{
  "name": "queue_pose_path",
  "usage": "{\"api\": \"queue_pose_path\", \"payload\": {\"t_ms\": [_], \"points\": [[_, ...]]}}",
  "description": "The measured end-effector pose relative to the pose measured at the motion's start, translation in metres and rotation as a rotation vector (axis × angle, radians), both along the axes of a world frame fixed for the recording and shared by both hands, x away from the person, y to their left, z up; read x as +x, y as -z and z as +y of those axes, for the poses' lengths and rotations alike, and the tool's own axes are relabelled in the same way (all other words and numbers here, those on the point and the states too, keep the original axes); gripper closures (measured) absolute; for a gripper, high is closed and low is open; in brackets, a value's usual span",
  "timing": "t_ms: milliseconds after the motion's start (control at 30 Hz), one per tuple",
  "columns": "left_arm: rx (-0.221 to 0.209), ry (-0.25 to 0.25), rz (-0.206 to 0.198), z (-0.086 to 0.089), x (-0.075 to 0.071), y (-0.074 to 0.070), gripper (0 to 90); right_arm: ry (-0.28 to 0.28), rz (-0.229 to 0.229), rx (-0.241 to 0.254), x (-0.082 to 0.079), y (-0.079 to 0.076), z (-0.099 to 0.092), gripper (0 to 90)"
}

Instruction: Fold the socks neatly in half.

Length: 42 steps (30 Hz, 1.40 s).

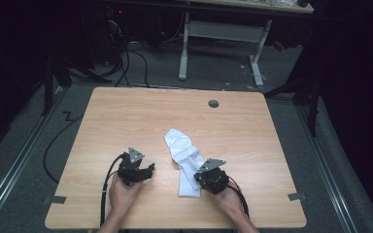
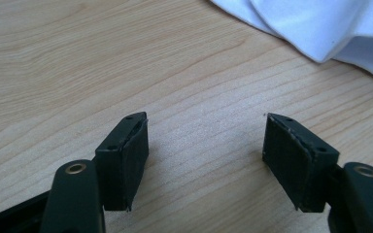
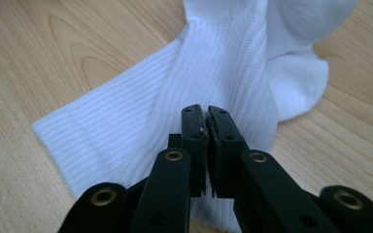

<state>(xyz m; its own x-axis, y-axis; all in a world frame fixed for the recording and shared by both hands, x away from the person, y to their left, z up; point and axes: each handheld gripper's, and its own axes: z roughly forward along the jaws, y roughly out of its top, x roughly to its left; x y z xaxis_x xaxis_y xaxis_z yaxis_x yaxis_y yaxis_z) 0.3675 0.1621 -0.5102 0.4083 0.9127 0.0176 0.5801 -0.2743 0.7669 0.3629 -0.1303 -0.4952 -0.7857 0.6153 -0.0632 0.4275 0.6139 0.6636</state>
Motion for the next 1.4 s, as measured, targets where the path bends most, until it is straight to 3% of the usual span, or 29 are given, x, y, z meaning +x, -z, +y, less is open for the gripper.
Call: {"api": "queue_pose_path", "payload": {"t_ms": [167,267,400,633,867,967,1100,1233,1400], "points": [[-0.001,0.0,0.001,0.0,0.0,0.0,33.8,0.016,0.008,0.046,-0.001,-0.006,-0.006,87.5],[-0.001,0.0,0.0,0.0,0.0,0.0,33.3,0.034,-0.002,0.044,-0.001,-0.013,-0.01,87.4],[0.0,-0.002,0.001,0.0,0.0,0.0,33.3,0.069,0.002,0.104,0.002,-0.024,-0.015,87.2],[-0.002,-0.007,0.001,0.0,0.0,0.0,33.6,0.058,0.007,0.048,0.003,-0.023,-0.009,87.0],[-0.001,-0.009,0.001,0.001,-0.001,0.0,32.7,0.067,0.03,0.071,0.004,-0.017,-0.003,87.1],[-0.03,-0.019,0.004,0.004,0.0,0.0,33.3,0.072,0.039,0.085,0.0,-0.017,0.004,87.1],[-0.012,-0.019,0.003,0.003,0.0,0.0,33.0,0.069,0.029,0.101,-0.009,-0.023,0.01,87.2],[0.0,-0.019,0.001,0.001,0.0,0.0,32.9,0.067,0.006,0.076,-0.014,-0.028,0.015,87.3],[-0.002,-0.019,0.001,0.001,0.0,0.0,33.0,0.063,0.004,0.085,-0.019,-0.03,0.013,87.3]]}}
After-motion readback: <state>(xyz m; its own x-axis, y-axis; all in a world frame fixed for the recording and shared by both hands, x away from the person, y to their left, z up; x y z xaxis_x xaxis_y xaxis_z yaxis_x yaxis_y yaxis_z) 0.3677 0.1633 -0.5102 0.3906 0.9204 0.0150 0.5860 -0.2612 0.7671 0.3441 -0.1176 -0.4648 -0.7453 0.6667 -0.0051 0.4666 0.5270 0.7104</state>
